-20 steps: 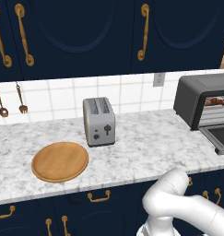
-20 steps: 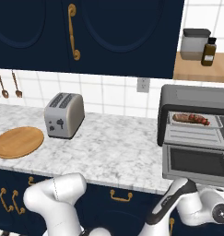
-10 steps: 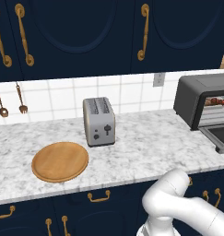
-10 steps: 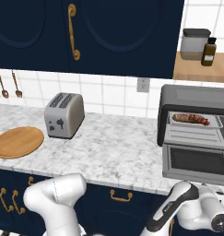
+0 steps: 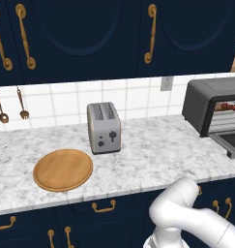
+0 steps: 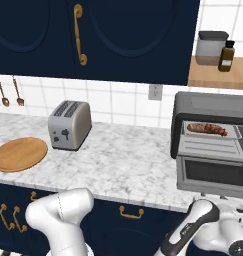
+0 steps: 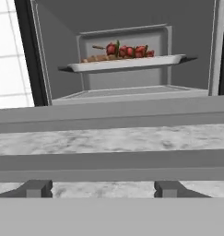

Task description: Pick up the kebab skewer and baguette bread, and place them inside the toaster oven. Close the toaster oven door and start by setting the timer.

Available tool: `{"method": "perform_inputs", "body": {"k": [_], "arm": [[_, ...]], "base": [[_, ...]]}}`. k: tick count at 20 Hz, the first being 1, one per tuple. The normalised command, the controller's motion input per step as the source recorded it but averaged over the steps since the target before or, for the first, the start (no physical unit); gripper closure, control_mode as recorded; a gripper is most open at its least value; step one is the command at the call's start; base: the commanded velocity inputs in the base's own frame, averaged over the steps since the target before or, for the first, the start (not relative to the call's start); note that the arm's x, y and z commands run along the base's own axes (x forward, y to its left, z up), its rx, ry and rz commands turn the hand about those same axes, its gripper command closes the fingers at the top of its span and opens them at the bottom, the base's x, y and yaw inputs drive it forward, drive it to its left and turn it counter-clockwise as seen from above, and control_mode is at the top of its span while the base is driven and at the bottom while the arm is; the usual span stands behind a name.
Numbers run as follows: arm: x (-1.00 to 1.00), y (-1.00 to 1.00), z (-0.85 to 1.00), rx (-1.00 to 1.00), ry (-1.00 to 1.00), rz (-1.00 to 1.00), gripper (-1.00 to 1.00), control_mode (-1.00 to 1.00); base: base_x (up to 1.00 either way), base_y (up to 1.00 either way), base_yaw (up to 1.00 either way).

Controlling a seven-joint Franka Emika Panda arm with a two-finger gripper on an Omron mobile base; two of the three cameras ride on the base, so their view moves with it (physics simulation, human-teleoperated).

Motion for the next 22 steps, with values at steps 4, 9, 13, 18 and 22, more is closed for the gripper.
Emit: {"method": "perform_inputs", "body": {"k": [4, 9, 13, 18, 22], "arm": [[0.27, 0.00, 0.39, 0.00, -0.19, 0.00, -1.00, -1.00], [0.27, 0.00, 0.34, 0.00, -0.18, 0.00, -1.00, -1.00], [0.38, 0.00, 0.23, 0.00, -0.14, 0.00, -1.00, -1.00], [0.36, 0.00, 0.12, 0.00, -0.11, 0.00, -1.00, -1.00], [0.41, 0.00, 0.00, 0.00, -0.03, 0.00, -1.00, -1.00]], "base": [[0.00, 0.00, 0.00], [0.00, 0.00, 0.00], [0.00, 0.00, 0.00], [0.00, 0.00, 0.00], [0.00, 0.00, 0.00]]}}
